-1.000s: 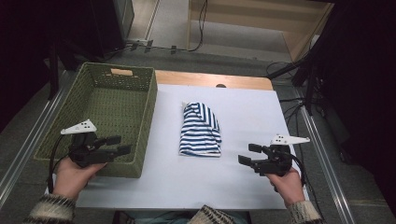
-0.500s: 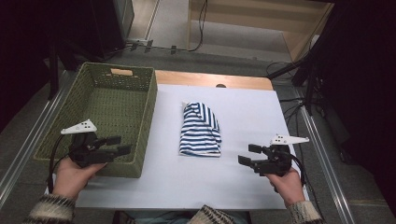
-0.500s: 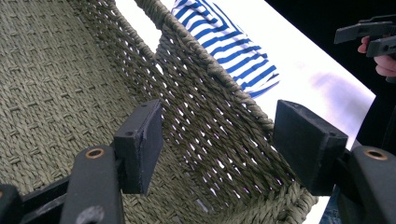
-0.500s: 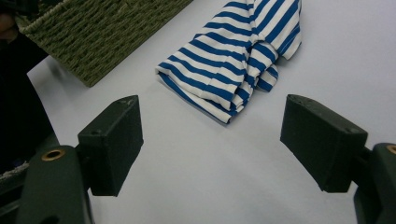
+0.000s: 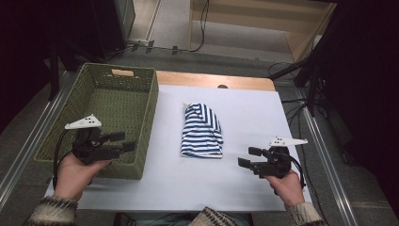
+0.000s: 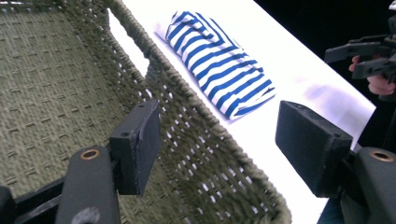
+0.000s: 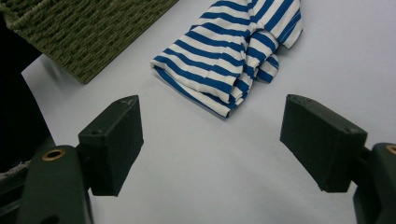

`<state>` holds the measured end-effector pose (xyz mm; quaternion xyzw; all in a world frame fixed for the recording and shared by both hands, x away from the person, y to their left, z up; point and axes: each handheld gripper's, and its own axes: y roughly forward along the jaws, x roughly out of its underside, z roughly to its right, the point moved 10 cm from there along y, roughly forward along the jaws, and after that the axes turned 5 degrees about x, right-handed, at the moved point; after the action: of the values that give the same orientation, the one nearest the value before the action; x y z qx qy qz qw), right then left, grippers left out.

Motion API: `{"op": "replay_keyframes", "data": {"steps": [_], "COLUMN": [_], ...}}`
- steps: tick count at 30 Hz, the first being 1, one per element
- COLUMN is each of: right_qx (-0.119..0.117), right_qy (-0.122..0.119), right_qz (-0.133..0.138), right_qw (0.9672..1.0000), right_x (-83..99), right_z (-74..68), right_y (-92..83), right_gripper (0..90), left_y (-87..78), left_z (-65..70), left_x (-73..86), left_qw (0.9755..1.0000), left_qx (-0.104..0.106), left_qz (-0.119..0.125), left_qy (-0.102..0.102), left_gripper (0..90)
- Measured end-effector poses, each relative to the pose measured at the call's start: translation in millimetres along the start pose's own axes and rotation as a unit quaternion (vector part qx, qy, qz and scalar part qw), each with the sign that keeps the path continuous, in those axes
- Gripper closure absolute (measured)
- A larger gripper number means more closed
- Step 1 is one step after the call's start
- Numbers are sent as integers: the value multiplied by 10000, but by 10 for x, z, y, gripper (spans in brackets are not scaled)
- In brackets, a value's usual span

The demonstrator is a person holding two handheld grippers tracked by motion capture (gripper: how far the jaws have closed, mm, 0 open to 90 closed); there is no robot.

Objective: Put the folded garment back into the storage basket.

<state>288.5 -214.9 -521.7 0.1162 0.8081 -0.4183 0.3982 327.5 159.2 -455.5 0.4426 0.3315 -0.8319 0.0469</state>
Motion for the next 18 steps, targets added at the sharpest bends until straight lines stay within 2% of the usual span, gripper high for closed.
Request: {"op": "replay_keyframes", "data": {"steps": [1, 3, 6, 18], "right_qx": [12, 23, 42, 55], "right_qy": [-3, 14, 1, 4], "right_qz": [16, 27, -1, -61], "right_qw": [10000, 10000, 10000, 10000], "right_x": [-1, -2, 6, 31], "right_z": [6, 11, 15, 29], "right_y": [-3, -2, 1, 12], "right_gripper": [193, 193, 193, 193], "left_y": [4, 7, 21, 91], "left_z": [23, 44, 85, 146], "left_x": [-36, -65, -128, -275], "left_qw": [9999, 9998, 9998, 9997], "left_qx": [95, 151, 155, 205], "left_qz": [64, 108, 97, 158], "left_qy": [-63, -76, 8, 46], "left_gripper": [314, 314, 314, 307]}}
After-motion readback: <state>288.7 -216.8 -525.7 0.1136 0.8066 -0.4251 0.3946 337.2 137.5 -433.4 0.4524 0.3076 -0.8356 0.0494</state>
